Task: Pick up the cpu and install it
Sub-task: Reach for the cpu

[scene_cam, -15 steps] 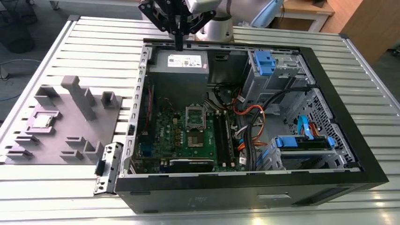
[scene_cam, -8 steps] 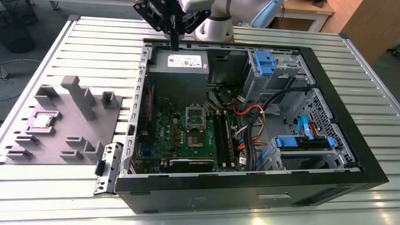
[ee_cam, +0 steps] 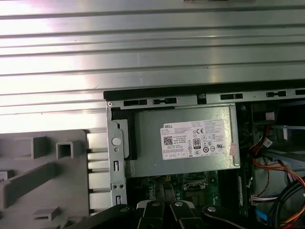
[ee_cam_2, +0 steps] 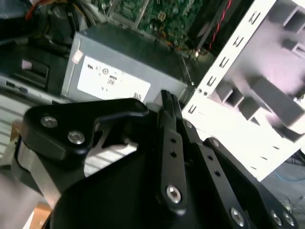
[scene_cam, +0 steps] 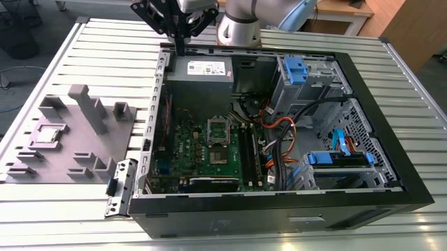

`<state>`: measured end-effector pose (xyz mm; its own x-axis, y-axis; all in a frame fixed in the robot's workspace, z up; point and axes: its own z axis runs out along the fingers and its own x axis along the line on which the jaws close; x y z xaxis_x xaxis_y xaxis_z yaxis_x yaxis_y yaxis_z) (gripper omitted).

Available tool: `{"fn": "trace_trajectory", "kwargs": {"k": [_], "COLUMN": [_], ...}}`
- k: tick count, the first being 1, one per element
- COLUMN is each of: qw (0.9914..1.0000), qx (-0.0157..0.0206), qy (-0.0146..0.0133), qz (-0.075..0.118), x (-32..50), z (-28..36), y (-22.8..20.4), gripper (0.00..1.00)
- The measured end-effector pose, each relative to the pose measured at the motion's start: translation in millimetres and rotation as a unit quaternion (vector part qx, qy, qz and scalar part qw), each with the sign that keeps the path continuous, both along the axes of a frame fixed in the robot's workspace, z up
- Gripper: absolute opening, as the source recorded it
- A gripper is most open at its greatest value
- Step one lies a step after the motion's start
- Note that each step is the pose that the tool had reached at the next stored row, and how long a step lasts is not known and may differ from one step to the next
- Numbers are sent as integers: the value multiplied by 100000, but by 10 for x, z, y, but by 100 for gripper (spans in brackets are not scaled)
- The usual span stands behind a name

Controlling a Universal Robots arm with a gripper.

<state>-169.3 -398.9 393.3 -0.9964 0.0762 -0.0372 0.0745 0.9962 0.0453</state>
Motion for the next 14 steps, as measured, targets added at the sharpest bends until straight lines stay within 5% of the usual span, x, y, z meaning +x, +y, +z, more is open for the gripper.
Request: {"fn": "trace_trajectory", "kwargs": {"k": [14], "qw": [100000], "qx": [2], "qy": [-1], "qz": [-8], "x": [-26], "z": [0], "y": [0], "gripper": [11]}}
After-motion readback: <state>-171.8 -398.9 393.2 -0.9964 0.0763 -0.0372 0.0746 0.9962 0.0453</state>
